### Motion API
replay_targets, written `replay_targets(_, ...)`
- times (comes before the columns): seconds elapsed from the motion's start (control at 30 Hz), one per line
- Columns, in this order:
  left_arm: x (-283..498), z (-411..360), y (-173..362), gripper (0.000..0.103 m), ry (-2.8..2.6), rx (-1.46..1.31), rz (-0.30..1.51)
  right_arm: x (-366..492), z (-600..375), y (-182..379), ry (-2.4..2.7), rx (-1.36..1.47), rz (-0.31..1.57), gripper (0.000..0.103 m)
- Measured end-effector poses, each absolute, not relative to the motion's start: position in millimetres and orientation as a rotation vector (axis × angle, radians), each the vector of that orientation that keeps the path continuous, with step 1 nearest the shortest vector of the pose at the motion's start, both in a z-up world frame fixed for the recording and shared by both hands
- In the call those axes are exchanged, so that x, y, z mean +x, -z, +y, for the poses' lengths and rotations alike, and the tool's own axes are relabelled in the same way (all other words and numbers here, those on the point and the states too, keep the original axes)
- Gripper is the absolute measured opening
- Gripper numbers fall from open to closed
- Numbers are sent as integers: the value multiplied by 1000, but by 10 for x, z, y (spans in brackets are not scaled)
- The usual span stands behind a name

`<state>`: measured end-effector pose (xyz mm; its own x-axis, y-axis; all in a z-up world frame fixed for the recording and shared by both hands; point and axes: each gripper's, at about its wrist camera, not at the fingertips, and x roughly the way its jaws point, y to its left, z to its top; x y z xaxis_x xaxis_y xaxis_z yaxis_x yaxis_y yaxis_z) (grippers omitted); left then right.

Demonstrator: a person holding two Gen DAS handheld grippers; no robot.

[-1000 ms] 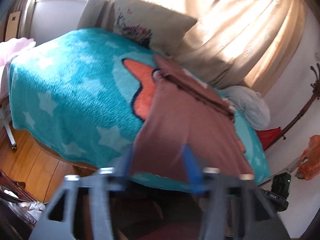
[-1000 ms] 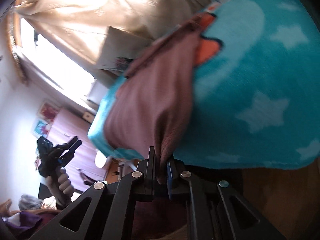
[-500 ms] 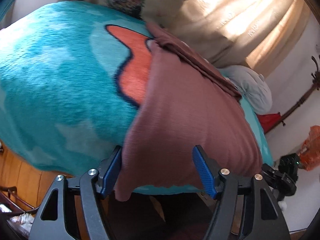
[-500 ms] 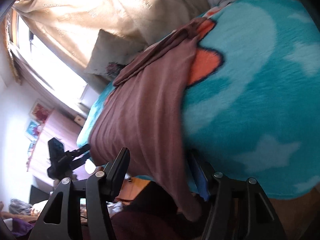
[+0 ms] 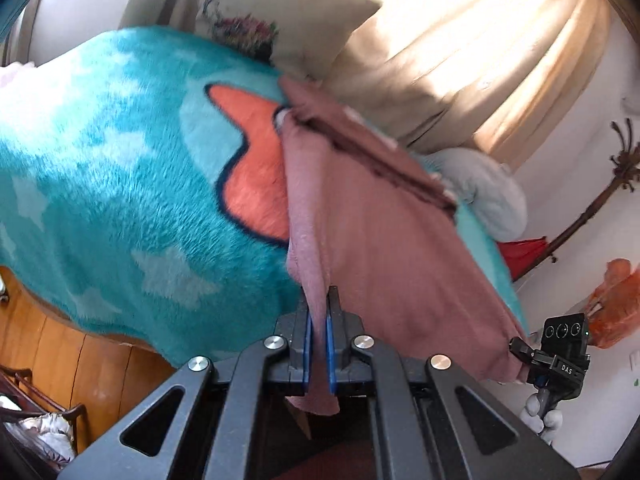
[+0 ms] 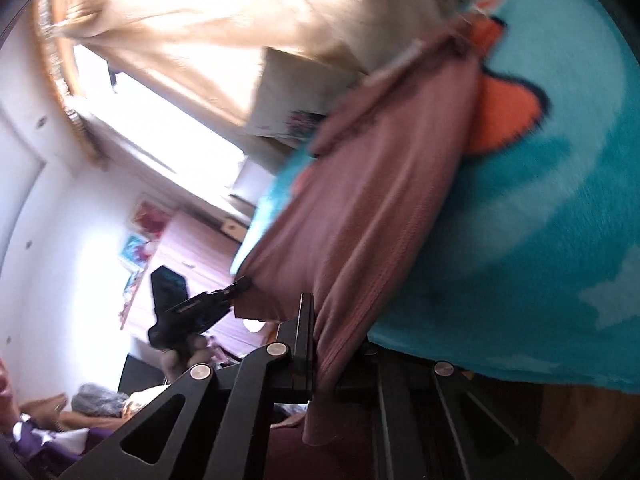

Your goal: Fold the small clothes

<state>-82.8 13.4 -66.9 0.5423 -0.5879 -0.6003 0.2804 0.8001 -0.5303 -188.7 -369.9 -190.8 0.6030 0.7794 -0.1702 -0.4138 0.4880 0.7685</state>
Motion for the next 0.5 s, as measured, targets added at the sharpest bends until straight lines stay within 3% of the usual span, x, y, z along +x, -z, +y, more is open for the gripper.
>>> replay_targets(0.27,-1184,168,389,5,577,-393,781,-2312,-3724,1749,-841,759,466,7)
replay_targets(0.5,-773,336,286,5,554,-540,795,-2054,-4032,1692,-811,882,431,7)
